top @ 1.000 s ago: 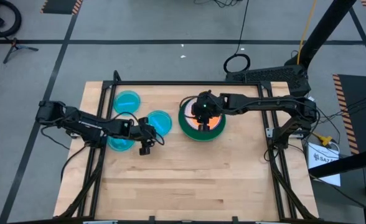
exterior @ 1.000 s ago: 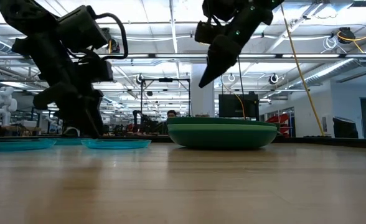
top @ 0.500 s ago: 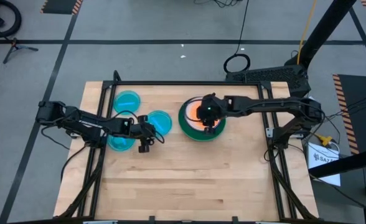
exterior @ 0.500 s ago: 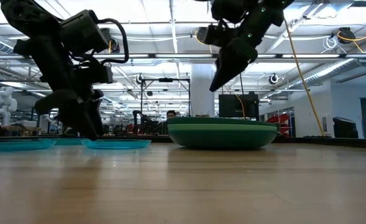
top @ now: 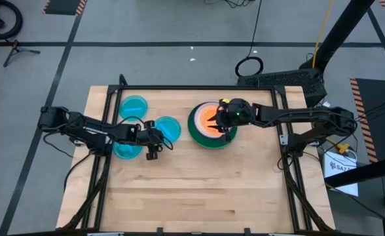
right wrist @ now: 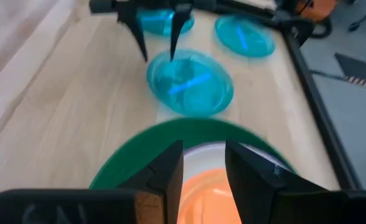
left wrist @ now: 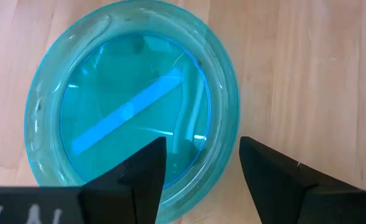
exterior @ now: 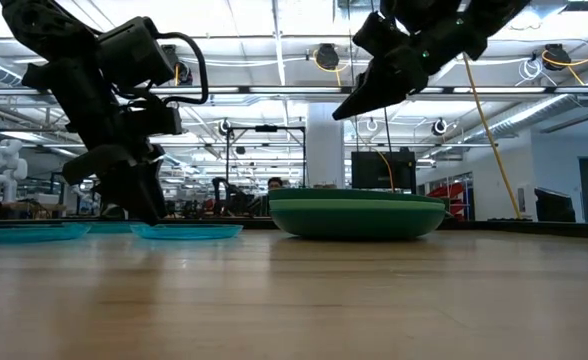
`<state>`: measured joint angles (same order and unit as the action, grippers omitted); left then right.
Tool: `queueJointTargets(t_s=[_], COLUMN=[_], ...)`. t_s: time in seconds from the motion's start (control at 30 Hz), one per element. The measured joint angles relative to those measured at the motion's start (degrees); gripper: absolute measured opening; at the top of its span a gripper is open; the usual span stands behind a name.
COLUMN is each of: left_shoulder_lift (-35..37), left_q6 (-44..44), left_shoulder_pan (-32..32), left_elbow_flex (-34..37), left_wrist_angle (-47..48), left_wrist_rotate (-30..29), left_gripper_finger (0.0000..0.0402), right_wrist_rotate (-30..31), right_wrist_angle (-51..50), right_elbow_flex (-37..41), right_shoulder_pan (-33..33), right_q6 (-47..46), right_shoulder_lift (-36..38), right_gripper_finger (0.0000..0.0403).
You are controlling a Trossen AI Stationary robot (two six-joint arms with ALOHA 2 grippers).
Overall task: Stack plastic plates
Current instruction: Stack the middle right blue plate on the orange plate
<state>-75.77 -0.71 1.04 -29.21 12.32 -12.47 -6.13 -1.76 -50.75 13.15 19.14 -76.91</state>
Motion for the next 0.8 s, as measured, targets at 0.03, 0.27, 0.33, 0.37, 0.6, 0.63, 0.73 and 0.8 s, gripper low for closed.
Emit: queueJointTargets(t_s=[0.03,0.27,0.33,0.37,0.6,0.63,0.73,0.8], left_shoulder_lift=[0.0,0.0,0.0,0.0,0.0,0.0,0.0,0.0], left_q6=[0.3,0.4,-0.2,-0.3,0.2,0.5,0.9,0.9], left_shoulder_pan=[0.0,0.0,0.0,0.0,0.0,0.0,-0.1,-0.1], left_elbow_flex=[0.0,0.0,0.0,0.0,0.0,0.0,0.0,0.0], left_wrist_angle=[0.0,0.0,-0.2,-0.4,-0.4,-0.4,-0.4,-0.4], left_wrist_rotate=[-0.1,-0.6,-0.6,-0.6,-0.6,-0.6,-0.6,-0.6], left_gripper_finger=[0.0209,0.0209,0.0209,0.0209,0.0209,0.0209,0.0209,0.0209], right_wrist_rotate=[0.0,-0.1,-0.1,-0.1,-0.1,-0.1,-0.1,-0.1], right_wrist_angle=[0.1,0.5,0.9,1.0,1.9,1.9,2.0,2.0], right_elbow_flex=[0.2,0.7,0.7,0.7,0.6,0.6,0.6,0.6], right_shoulder_pan=[0.0,0.0,0.0,0.0,0.0,0.0,0.0,0.0], right_q6=[0.0,-0.1,-0.1,-0.1,0.0,0.0,-0.1,-0.3], right_shoulder_lift=[0.0,-0.4,-0.4,-0.4,-0.4,-0.4,-0.4,-0.4], right_gripper_finger=[0.0114,0.0114,0.0114,0.0114,0.0114,0.0114,0.0114,0.0114])
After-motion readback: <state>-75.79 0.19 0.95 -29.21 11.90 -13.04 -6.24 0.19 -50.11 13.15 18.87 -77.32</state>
